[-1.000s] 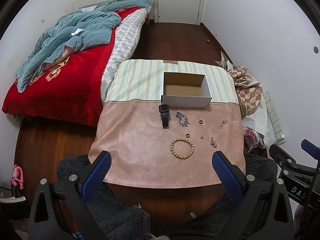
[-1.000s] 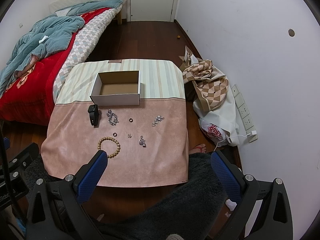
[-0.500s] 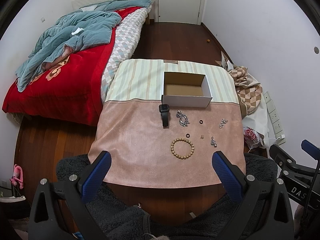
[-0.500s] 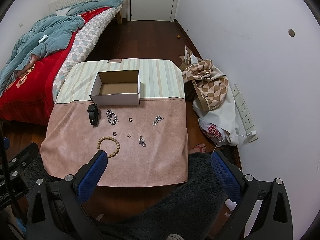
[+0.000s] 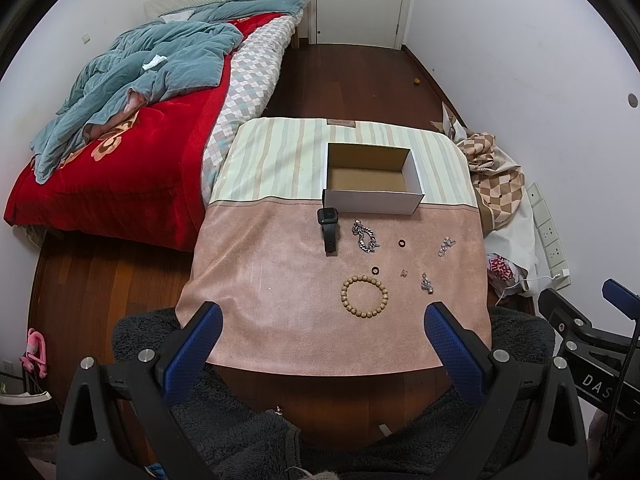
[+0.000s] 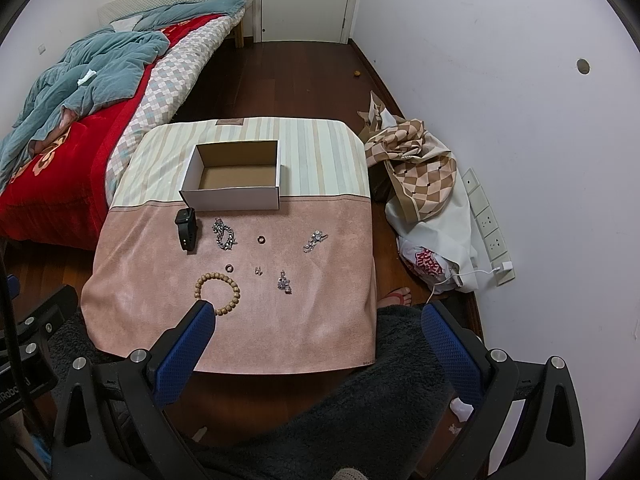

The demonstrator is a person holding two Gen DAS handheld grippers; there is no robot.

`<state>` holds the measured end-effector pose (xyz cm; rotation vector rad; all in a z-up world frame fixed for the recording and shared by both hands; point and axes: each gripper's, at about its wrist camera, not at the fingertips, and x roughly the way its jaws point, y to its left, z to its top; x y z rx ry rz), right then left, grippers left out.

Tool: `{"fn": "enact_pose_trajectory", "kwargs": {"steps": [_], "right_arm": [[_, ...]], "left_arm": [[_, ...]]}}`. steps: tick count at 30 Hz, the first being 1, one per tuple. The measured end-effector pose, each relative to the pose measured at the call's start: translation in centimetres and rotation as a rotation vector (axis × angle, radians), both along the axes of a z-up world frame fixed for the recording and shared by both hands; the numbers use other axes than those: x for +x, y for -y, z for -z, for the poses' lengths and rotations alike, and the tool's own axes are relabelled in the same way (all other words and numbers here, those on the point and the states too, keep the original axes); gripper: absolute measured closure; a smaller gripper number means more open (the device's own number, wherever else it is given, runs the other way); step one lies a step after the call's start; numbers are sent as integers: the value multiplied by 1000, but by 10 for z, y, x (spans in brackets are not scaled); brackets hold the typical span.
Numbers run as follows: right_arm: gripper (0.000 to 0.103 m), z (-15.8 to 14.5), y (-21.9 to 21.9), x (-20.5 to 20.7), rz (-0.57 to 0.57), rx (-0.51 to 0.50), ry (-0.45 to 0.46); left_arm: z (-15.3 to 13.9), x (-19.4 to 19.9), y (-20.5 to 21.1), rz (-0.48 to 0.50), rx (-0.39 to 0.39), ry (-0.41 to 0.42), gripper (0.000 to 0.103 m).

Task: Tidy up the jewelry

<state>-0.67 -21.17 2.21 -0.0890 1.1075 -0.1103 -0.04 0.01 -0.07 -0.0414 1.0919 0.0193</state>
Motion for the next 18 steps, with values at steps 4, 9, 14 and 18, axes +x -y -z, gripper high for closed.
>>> {"fn": "enact_pose_trajectory", "kwargs": {"steps": [4,9,14,18], "right_arm": [[0,0,-1,0,0,2,1],[0,3,4,0,7,13,14],[0,8,17,20,47,12,44],[0,40,30,50,82,26,32]], "left_arm": [[0,0,0,0,0,-1,0],[6,0,-2,-12,9,9,0],[25,21,-7,-48,56,29,0],[57,50,-13,-81,111,33,0]]}}
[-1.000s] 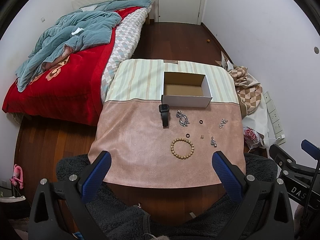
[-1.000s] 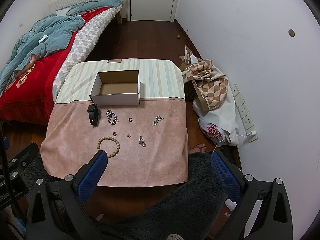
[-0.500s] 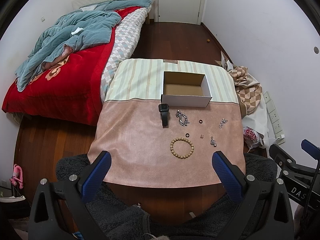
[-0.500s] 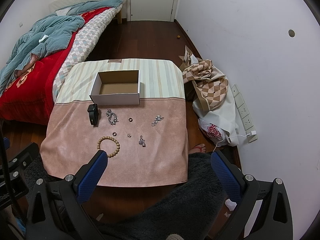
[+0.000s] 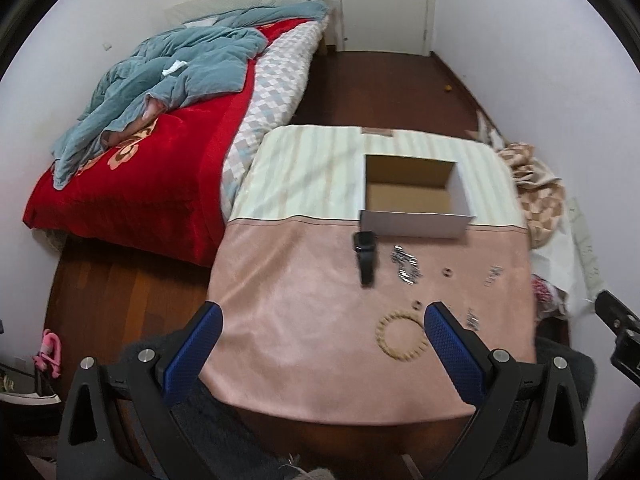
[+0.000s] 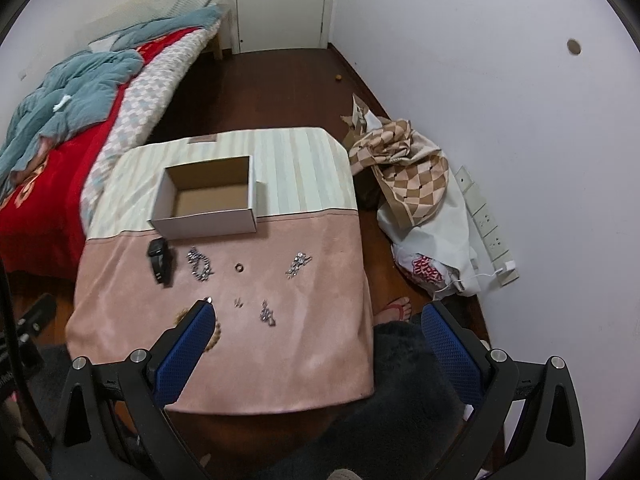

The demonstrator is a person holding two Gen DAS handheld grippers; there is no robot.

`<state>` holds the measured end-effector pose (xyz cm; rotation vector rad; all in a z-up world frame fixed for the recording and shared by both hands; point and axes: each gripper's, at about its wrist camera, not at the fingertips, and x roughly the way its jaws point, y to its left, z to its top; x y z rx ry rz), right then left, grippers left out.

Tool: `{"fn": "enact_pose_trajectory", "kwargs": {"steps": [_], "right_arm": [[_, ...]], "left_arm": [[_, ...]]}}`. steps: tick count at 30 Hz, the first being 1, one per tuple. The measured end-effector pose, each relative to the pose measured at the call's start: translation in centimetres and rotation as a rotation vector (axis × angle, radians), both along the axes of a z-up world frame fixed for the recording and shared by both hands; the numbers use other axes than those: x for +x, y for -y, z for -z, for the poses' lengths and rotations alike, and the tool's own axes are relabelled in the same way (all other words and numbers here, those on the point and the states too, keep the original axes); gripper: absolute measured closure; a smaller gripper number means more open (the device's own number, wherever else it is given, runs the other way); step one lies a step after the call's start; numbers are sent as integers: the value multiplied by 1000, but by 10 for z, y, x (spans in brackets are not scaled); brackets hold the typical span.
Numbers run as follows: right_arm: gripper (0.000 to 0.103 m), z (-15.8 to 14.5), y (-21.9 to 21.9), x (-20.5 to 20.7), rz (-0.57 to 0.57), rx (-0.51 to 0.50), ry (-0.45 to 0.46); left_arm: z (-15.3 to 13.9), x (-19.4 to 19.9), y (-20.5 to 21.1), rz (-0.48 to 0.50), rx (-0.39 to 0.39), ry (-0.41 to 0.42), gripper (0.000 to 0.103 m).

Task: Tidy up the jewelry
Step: 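Grasp the black smartwatch with the left tool while the right tool grasps the silver pendant necklace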

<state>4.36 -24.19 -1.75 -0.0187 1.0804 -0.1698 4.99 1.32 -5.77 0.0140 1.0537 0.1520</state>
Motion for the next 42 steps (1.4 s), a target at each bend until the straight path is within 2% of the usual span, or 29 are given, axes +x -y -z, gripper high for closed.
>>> {"fn": "enact_pose_trajectory", "kwargs": {"steps": [3,10,15,18,21,26,29,31,37,39,42], "right_arm": [[0,38,2,21,4,43,-43],[1,149,-4,57,16,47,-206],[9,197,-9,69,-8,48,-265],[19,218,-13,75,-17,71,-294],[22,232,-16,79,-25,91,-316],[33,242,-22,80,-38,116,-343],[36,244,-25,79,-39,113,-348],[38,243,-27,79,-37,109,-349],[51,241,-29,78,-39,104,-332],[58,240,-27,79,-42,102,-329],[66,240,-26,79,-46,99,-328]], "left_arm": [[30,20,-3,-17,48,-21,0],[113,54,-8,-10,105,-154,0],[146,75,-1,20,118,-197,0],[162,88,2,29,97,-218,0],[176,100,3,31,73,-248,0],[188,113,5,48,-8,-261,1],[190,117,8,60,-26,-250,1],[189,121,11,72,-30,-232,7],[189,128,20,103,-37,-220,54],[190,132,20,109,-40,-219,75],[191,132,23,119,-41,-214,88]]}}
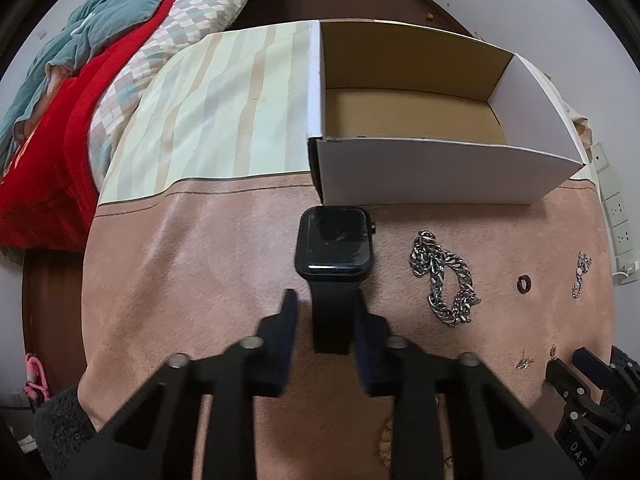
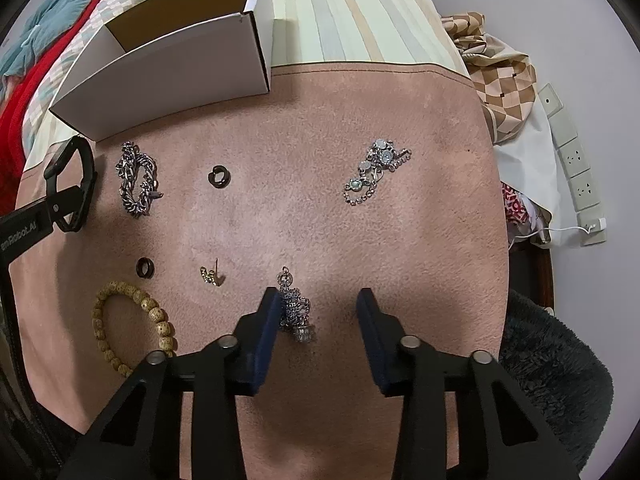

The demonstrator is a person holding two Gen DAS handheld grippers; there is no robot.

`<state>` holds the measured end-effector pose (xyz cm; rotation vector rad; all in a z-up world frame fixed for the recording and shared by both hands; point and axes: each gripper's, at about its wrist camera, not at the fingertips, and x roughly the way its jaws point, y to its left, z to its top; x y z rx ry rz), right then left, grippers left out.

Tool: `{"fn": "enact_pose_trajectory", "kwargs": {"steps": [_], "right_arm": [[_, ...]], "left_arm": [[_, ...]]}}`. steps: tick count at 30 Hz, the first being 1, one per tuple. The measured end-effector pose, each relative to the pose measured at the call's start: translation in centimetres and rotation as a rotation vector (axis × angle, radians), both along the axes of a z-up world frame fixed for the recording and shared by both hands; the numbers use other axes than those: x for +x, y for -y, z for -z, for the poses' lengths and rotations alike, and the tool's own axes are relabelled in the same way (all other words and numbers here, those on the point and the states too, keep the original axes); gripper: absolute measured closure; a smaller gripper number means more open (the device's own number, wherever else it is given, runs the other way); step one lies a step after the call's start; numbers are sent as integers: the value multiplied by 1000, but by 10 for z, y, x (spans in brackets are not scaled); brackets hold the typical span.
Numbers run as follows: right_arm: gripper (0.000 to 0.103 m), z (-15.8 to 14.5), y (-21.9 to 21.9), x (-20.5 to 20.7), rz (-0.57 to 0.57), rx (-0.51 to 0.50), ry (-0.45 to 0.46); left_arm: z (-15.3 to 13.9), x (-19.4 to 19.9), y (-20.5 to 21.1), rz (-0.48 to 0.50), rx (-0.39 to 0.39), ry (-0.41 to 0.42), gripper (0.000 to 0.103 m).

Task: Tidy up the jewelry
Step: 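Grasp the black smartwatch with the left tool while the right tool grasps the silver pendant necklace, then carry the watch and necklace with both tools over the white box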

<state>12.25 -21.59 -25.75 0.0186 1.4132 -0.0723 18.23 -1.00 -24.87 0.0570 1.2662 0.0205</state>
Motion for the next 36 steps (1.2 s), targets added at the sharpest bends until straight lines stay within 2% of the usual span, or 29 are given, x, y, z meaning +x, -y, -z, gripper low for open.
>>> {"fn": "enact_pose_trajectory", "kwargs": {"steps": [2,6,12,25,32,36], "right_arm": [[72,0,-1,-1,-5,-3,3],[94,-1,-4,-2,-20,-10,8],[99,-3,-3,-5,-19,7,24],[100,-31,7,-9,-8,56,102],[100,-62,9,-11,-26,113,176],[100,-89,11,3,-38,179,222]], "left_arm": [[-1,-1,1,8,6,11,88],[-6,-4,3,14,10,31,88],[-15,-7,6,22,9,54,90],[-43,-24,10,33,-13,99,90],[-74,-25,13,37,-51,142,90],[-96,-17,12,39,-92,170,90]]}}
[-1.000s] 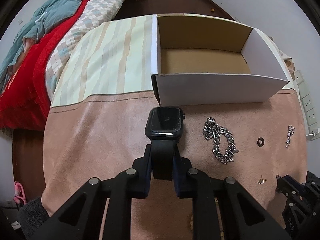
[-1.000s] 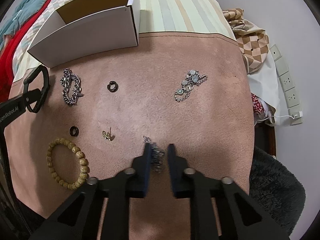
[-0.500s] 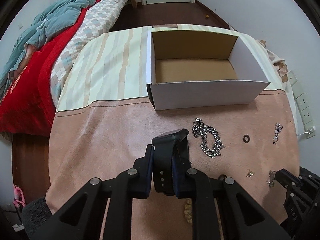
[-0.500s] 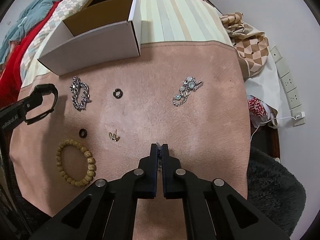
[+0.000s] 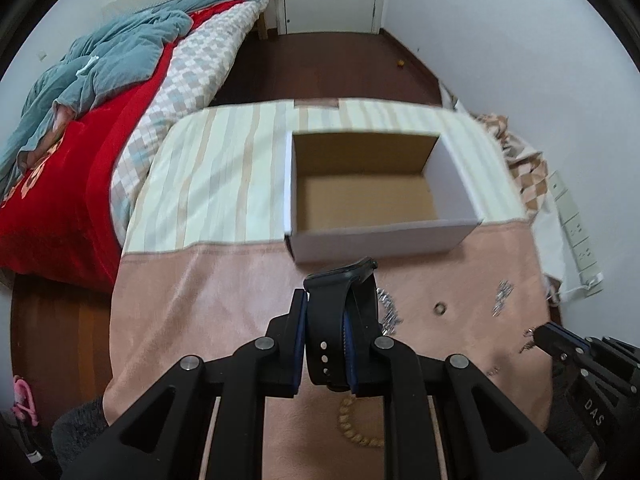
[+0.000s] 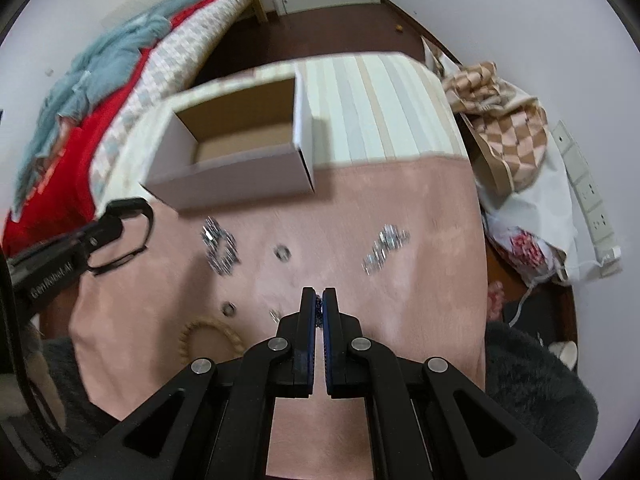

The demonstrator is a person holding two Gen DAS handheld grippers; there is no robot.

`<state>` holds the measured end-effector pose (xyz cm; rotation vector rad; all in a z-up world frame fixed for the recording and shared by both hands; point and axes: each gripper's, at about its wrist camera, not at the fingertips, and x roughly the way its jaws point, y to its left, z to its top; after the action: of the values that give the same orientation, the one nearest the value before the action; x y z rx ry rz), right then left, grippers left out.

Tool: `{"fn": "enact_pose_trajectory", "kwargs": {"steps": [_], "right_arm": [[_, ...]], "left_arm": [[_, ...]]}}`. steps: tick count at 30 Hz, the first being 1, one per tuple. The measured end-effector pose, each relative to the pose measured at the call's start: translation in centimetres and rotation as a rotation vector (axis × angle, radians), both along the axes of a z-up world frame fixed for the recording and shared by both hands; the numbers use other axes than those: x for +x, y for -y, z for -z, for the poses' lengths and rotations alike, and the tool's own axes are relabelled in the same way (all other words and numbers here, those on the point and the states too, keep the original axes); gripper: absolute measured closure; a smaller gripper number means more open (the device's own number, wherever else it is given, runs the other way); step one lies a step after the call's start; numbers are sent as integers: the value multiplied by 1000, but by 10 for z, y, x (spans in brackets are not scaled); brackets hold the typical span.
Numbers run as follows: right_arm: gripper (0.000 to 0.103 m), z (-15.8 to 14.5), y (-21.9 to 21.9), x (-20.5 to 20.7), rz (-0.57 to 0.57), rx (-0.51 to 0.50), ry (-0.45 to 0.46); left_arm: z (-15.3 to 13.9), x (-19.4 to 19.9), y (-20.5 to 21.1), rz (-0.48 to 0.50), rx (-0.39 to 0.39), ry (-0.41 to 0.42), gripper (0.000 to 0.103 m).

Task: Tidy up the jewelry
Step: 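Carry the watch and necklace with both tools over the white box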

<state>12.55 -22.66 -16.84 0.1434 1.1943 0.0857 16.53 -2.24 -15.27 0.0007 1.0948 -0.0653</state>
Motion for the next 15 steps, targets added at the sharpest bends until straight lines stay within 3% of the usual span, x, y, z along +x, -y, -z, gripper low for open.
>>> {"fn": "enact_pose_trajectory", "kwargs": {"steps": [9,15], "right_arm": [[100,-40,3,64,-18,144,80],[100,-66,-9,116,-55,156,145]], "left_arm": [[-36,51,-3,4,-46,49,90],[-49,93,-9,3,-61,65,90]]}}
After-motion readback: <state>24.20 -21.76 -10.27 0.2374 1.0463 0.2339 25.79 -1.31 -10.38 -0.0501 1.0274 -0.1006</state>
